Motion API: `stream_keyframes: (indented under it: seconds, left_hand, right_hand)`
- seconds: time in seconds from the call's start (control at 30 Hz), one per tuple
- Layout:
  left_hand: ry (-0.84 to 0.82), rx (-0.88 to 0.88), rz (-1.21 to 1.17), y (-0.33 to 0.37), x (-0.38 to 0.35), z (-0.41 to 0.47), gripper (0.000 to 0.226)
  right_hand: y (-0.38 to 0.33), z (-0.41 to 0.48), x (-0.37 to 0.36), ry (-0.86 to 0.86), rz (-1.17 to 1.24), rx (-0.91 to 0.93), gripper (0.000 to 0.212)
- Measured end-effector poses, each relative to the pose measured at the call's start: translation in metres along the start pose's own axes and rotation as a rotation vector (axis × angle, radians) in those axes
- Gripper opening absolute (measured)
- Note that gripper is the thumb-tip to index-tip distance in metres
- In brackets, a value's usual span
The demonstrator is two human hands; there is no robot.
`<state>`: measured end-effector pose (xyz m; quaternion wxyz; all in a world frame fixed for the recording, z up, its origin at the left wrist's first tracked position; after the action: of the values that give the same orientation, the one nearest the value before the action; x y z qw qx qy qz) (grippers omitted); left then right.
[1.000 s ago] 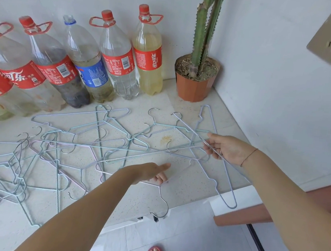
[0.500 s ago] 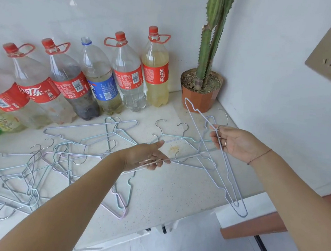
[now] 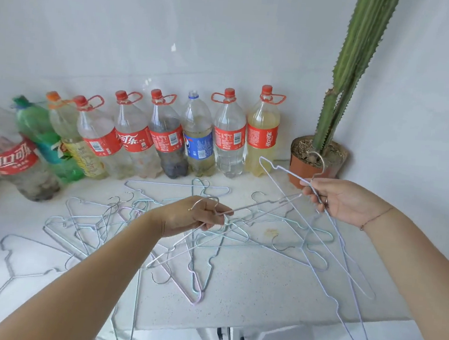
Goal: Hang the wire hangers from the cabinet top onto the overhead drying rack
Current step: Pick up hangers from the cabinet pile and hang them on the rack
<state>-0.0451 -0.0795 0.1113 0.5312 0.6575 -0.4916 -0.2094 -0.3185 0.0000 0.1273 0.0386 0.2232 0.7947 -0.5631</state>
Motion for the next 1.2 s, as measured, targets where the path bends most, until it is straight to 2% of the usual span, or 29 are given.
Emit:
stream_keyframes:
  seconds: [0.13, 0.27, 0.37, 0.47, 0.53, 0.67, 0.83, 0.93, 1.03, 1.2]
  left_hand:
    - [0.260, 0.038, 0.115, 0.001, 0.012, -0.040, 0.011]
    - [0.525, 0.083, 0.256, -0.001, 0.004, -0.088, 0.021]
    - [0.722, 0.140, 0.295, -0.007, -0.014, -0.126, 0.036]
    - [0.869, 0.158, 0.351, -0.004, -0.041, -0.163, 0.038]
    - [0.963, 0.253, 0.445, -0.006, -0.059, -0.191, 0.037]
    - [1.038, 0.600, 0.516, -0.025, -0.095, -0.260, 0.041]
    - [1.180, 0.773, 0.255, -0.053, -0.147, -0.365, 0.046]
    - [1.271, 0.790, 0.011, -0.063, -0.196, -0.427, 0.047]
    - [1.383, 0.628, -0.354, -0.064, -0.254, -0.487, 0.041]
    - [1.665, 0.324, -0.653, -0.056, -0.355, -0.595, 0.027]
  right_hand:
    - [-0.004, 0.001, -0.037, -0.150, -0.142, -0.084, 0.016]
    - [0.004, -0.008, -0.066, -0.269, -0.291, -0.136, 0.020]
    - [0.022, -0.021, -0.089, -0.371, -0.319, -0.206, 0.022]
    - [0.050, -0.043, -0.121, -0.520, -0.307, -0.305, 0.019]
    - [0.071, -0.063, -0.147, -0.608, -0.286, -0.368, 0.019]
    - [0.109, -0.108, -0.203, -0.741, -0.237, -0.421, 0.018]
    - [0.155, -0.183, -0.274, -0.929, -0.207, -0.489, 0.018]
    - [0.180, -0.241, -0.312, -1.054, -0.211, -0.538, 0.020]
    - [0.209, -0.309, -0.346, -1.154, -0.222, -0.591, 0.020]
    - [0.263, -0.451, -0.388, -1.311, -0.216, -0.713, 0.016]
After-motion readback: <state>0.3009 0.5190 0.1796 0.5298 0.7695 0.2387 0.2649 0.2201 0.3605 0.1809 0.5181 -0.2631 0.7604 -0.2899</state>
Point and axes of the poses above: each hand's wrist, its own z-axis towards the middle knuckle, its own x-axis out of the back of the hand, y = z × x, the point moved 6 cm from there along z, towards the middle knuckle, and after that the axes turned 9 degrees about z, right-handed, at the moved point
